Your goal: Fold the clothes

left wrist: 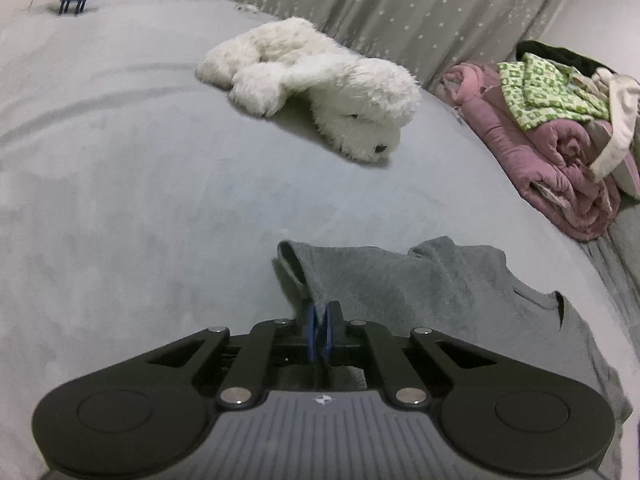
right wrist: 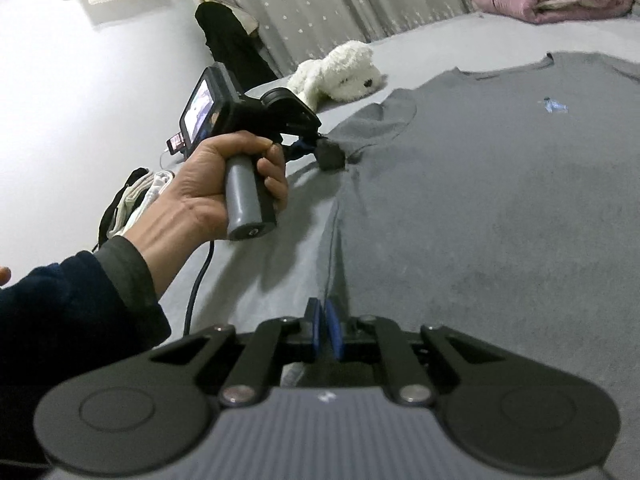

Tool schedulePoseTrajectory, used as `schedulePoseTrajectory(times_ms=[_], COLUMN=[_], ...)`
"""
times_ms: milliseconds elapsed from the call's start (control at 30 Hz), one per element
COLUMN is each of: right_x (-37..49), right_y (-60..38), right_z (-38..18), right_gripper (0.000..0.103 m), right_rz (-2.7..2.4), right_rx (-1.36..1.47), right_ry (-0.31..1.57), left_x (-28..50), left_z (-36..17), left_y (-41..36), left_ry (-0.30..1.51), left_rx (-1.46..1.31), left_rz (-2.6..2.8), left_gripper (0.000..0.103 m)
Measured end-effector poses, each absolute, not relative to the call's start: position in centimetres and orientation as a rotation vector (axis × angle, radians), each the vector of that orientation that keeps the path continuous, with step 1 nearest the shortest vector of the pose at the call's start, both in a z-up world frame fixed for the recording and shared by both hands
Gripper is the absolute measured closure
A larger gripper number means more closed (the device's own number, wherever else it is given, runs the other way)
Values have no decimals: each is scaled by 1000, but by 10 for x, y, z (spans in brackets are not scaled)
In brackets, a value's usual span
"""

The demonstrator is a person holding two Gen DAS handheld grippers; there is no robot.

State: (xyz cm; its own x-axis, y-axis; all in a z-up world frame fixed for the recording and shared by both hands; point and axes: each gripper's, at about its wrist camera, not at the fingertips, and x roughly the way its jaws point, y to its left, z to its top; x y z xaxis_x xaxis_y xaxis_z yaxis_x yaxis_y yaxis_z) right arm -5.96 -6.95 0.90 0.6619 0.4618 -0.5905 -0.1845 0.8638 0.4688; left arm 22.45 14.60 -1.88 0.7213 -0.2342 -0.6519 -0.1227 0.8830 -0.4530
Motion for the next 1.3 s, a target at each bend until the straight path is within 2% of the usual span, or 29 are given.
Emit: schedulePoseTrajectory(times_ms=[167,267,567,733,967,1133,1300], right_x=[-59,-59,-56,-55,-71,-82,-81], right_y=[-72,-74,-80,-63,-37,-19,-18], right_z=[8,9,4,-6,-1,0,0], right_gripper=[96,96,96,92,83,81,94], right_rz=[389,392,431,396,383,374,384], right_rx=[426,436,510,401,198,86,100], right_ry=[784,785,804,854,808,787,789], left_x=[223,222,221,222,223,222,222], left_z=[-20,-21,-16,-19,-23,-23,-23], left_y=[143,139,145,146,148,144,144], left_ry=[760,753,732,744,765,765,769], left_rx=[-492,-460,-486,-471,-486,-473,-464], left_rz=[-80,-78,-77,-72,-88,-85,-84], left_gripper=[91,101,102,101,97,97,101])
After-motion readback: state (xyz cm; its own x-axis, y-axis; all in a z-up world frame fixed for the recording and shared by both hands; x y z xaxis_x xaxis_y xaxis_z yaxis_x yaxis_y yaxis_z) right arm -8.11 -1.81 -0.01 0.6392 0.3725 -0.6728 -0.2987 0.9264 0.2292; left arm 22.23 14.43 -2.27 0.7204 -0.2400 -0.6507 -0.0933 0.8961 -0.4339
